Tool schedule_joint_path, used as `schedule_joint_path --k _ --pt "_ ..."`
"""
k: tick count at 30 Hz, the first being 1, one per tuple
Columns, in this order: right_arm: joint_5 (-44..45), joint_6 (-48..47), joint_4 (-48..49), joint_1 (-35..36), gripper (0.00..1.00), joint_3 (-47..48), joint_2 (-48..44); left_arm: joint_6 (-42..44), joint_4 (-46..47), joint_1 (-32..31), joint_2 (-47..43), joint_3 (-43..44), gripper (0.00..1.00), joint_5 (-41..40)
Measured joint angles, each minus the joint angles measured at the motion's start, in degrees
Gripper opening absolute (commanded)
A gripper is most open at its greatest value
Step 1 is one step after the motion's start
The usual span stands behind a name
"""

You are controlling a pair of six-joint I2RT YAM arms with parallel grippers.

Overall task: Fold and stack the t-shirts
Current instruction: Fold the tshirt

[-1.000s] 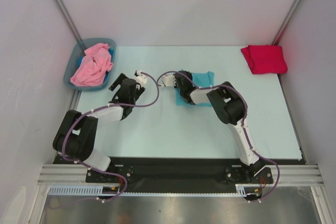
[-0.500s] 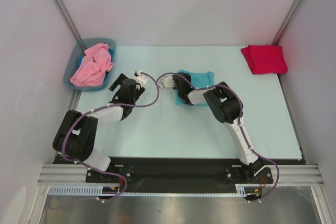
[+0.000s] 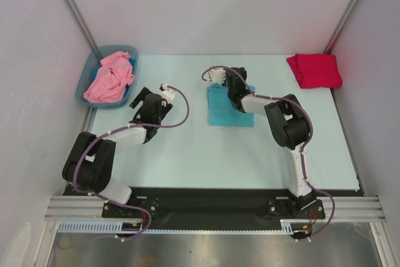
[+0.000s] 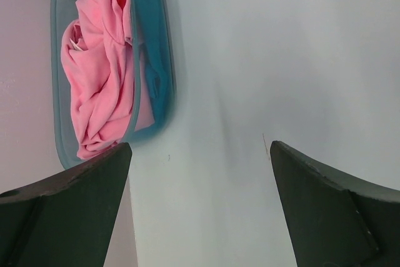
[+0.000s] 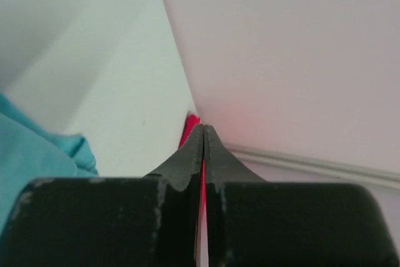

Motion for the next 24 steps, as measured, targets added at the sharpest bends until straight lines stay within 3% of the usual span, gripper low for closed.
schedule_joint_path --k 11,21,22,24 --pt "0.2 0.2 1.9 -2.3 0.00 -12.9 3.7 0.0 -0.2 0.0 -0.3 0.0 1.00 0.0" --pt "1.2 0.4 4.7 -2.2 0.00 -13.4 4.2 0.0 -0.2 0.0 -0.3 0.0 1.00 0.2" --pt "1.3 0.4 4.6 -2.2 0.03 -13.5 3.9 0.0 -0.2 0.0 -0.3 0.0 1.00 0.2" --pt "1.4 1.0 2.9 -2.2 0.35 -13.9 2.3 0.0 -0.2 0.0 -0.3 0.0 1.00 0.2"
